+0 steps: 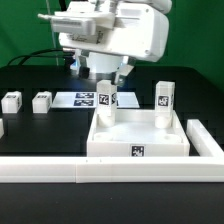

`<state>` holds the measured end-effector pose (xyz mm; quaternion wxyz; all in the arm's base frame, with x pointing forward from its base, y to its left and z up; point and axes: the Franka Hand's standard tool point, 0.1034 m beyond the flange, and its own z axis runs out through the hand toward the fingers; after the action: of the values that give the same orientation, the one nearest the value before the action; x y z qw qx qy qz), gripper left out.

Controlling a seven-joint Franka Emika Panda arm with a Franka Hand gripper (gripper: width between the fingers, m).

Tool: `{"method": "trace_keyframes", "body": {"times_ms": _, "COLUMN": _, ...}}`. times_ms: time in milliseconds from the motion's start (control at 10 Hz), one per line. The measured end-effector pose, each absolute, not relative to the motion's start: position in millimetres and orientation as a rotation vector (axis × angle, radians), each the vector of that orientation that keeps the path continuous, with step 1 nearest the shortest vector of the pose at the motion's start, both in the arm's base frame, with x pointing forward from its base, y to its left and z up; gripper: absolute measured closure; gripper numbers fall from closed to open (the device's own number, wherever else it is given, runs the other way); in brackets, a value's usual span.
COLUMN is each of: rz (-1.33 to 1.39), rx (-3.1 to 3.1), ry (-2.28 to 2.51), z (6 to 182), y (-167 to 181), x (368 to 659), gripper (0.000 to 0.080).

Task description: Assemble square table

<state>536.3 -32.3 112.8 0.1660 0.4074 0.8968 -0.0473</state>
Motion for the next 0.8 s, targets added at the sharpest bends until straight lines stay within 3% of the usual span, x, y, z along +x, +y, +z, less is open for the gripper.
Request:
{"method": "trace_keyframes", "body": {"times_ms": 400, "rz": -0.11, "rx": 1.455, "ry": 2.399, "z": 115.7, "y": -72.0, "x": 534.6, "gripper": 0.0151}}
{"method": "trace_keyframes", "body": {"times_ms": 800, "rz": -0.042, "rx": 1.747, "ry": 2.205, "z": 113.9, "y": -67.9, "x": 534.4, "gripper": 0.0151}}
